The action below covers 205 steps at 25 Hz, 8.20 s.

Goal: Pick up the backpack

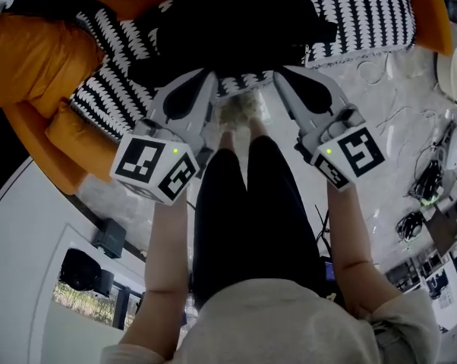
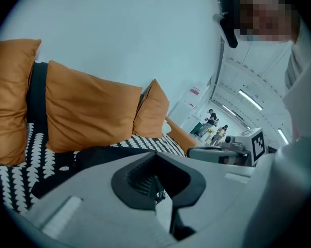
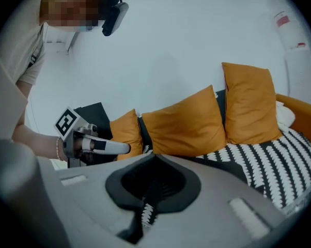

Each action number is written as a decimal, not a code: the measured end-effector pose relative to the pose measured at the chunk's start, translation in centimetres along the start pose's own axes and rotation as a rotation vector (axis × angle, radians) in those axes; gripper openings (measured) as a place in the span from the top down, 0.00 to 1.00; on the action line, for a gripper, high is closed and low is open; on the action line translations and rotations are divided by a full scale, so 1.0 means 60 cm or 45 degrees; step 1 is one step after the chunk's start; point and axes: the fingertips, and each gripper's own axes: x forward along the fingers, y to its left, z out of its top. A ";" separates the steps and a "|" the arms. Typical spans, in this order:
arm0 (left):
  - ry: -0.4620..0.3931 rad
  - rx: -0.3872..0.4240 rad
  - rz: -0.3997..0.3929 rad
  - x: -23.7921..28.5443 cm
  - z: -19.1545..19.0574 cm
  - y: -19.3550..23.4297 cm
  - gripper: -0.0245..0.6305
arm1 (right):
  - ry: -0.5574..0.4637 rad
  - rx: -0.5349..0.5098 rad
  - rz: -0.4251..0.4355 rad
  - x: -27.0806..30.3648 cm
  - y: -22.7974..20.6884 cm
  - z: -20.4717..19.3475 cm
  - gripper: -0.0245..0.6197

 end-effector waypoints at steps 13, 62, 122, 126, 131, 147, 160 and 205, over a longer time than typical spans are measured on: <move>0.052 -0.058 0.119 0.040 -0.091 0.047 0.95 | 0.103 0.088 -0.030 0.042 -0.046 -0.100 0.96; 0.098 -0.325 0.686 0.078 -0.201 0.254 0.65 | 0.592 -0.419 -0.124 0.197 -0.148 -0.252 0.48; -0.184 -0.518 0.469 0.019 -0.106 0.171 0.85 | 0.516 -0.198 -0.132 0.159 -0.111 -0.154 0.94; -0.196 -0.472 0.454 0.009 -0.078 0.151 0.85 | 0.452 -0.194 -0.147 0.133 -0.103 -0.111 0.94; -0.216 -0.443 0.446 -0.015 -0.057 0.128 0.85 | 0.341 -0.173 -0.180 0.108 -0.089 -0.070 0.94; -0.239 -0.296 0.315 -0.114 0.068 0.015 0.85 | 0.221 -0.200 -0.278 -0.009 -0.005 0.067 0.94; -0.355 -0.158 0.215 -0.194 0.227 -0.120 0.85 | 0.002 -0.139 -0.341 -0.149 0.063 0.232 0.94; -0.843 0.146 0.172 -0.479 0.496 -0.323 0.85 | -0.451 -0.493 -0.166 -0.329 0.289 0.535 0.94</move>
